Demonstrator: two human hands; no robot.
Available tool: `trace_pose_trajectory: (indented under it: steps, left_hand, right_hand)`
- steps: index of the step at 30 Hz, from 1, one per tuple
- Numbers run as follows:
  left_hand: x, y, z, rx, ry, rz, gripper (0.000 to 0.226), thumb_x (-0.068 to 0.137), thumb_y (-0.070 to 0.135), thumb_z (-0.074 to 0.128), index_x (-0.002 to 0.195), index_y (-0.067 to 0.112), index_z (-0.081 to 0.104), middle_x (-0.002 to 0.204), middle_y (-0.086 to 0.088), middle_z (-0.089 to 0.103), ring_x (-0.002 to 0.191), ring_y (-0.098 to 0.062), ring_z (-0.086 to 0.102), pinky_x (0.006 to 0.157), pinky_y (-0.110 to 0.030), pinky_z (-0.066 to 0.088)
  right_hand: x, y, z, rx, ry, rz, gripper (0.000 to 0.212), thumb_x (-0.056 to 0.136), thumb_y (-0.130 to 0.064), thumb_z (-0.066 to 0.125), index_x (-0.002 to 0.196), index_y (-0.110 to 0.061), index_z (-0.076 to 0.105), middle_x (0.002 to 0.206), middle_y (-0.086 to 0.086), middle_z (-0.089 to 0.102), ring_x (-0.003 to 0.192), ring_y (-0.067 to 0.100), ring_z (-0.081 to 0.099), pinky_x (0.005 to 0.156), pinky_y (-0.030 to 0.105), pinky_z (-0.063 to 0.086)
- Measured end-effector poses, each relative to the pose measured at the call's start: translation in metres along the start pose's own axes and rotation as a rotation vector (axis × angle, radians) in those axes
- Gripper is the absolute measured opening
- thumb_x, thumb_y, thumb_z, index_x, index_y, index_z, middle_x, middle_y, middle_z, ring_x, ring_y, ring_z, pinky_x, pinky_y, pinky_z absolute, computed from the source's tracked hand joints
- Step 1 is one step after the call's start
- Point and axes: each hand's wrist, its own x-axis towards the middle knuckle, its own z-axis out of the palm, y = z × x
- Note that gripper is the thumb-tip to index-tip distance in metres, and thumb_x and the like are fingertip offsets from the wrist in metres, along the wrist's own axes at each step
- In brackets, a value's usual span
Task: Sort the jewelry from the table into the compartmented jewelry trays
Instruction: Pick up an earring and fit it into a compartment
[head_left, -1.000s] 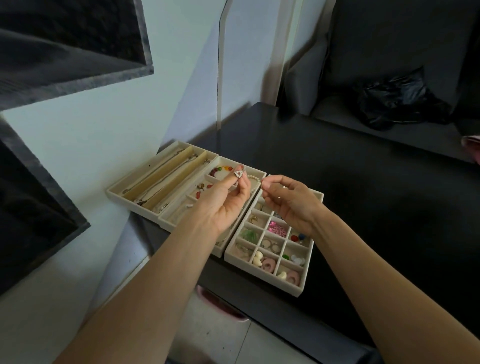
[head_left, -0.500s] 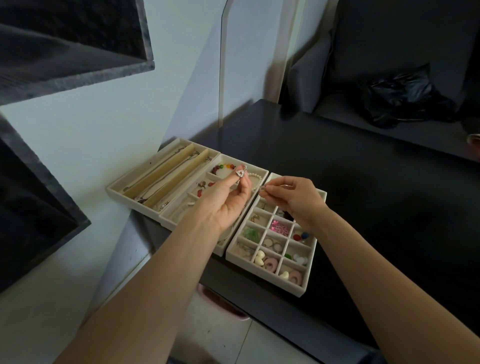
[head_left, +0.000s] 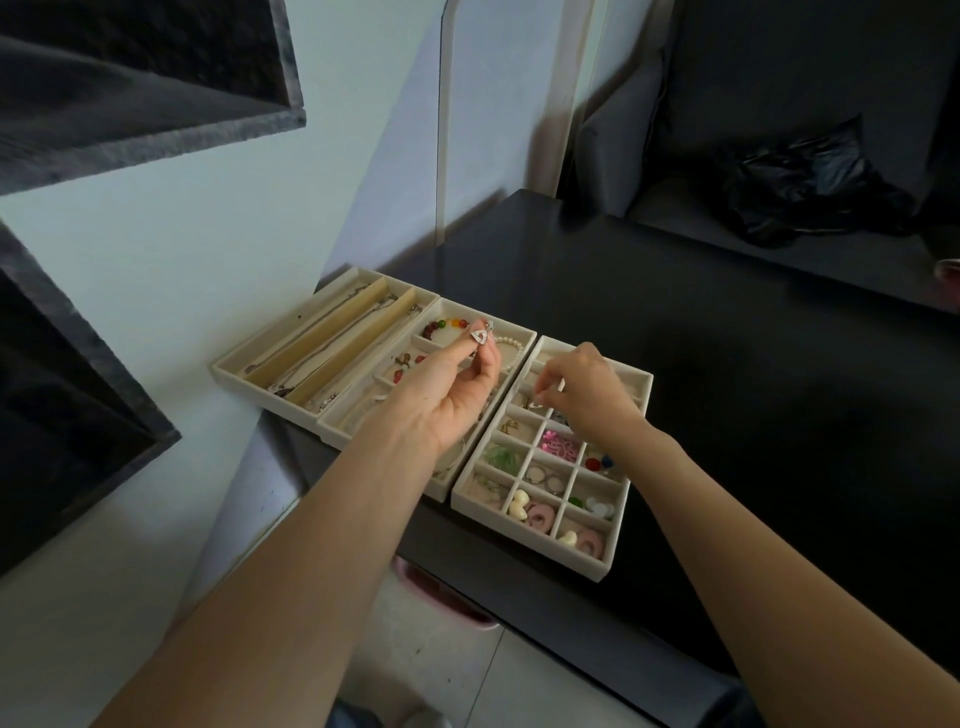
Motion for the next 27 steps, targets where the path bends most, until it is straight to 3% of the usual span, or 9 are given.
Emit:
trace_pose_trajectory:
  steps: [3,8,13,19,27]
  left_hand:
    - [0.000,-0.001,0.000,0.015,0.002,0.005,0.022,0.088,-0.002,0.057,0.111,-0.003,0.056,0.088,-0.017,0.058,0.076,-0.016,0.058,0.060,-0.019,0.056]
    - [0.002,0.001,-0.001,0.027,-0.009,0.004,0.023,0.087,-0.001,0.058,0.110,-0.004,0.056,0.087,-0.017,0.058,0.074,-0.016,0.059,0.056,-0.019,0.056]
    - [0.003,0.003,-0.002,0.034,-0.010,0.006,0.028,0.086,-0.001,0.059,0.113,-0.003,0.055,0.089,-0.017,0.058,0.074,-0.015,0.059,0.056,-0.019,0.056]
    - [0.004,0.002,-0.003,0.045,-0.006,0.003,0.024,0.085,-0.002,0.060,0.108,-0.003,0.057,0.087,-0.017,0.059,0.073,-0.016,0.060,0.055,-0.019,0.056]
    - [0.002,0.002,-0.001,0.055,0.008,0.007,0.011,0.086,-0.002,0.059,0.097,-0.003,0.060,0.089,-0.017,0.059,0.073,-0.016,0.059,0.058,-0.019,0.056]
  right_hand:
    - [0.004,-0.004,0.002,-0.110,-0.031,0.052,0.009,0.090,-0.014,0.062,0.097,-0.012,0.066,0.113,0.003,0.036,0.081,0.011,0.046,0.071,0.025,0.042]
    - [0.012,-0.014,0.006,-0.215,-0.034,0.154,0.009,0.090,-0.010,0.059,0.098,-0.007,0.063,0.115,0.010,0.041,0.077,0.018,0.052,0.069,0.030,0.048]
    - [0.013,-0.018,0.008,-0.283,-0.008,0.129,0.015,0.090,-0.008,0.059,0.105,-0.007,0.061,0.116,0.012,0.045,0.082,0.021,0.053,0.074,0.033,0.051]
    - [0.015,-0.013,0.011,-0.241,0.012,0.118,0.010,0.088,-0.006,0.061,0.097,-0.008,0.065,0.108,0.010,0.054,0.078,0.020,0.059,0.067,0.033,0.053]
    - [0.018,-0.007,0.011,-0.126,0.009,0.113,0.009,0.086,-0.009,0.065,0.092,-0.009,0.071,0.095,0.007,0.062,0.079,0.019,0.062,0.073,0.034,0.056]
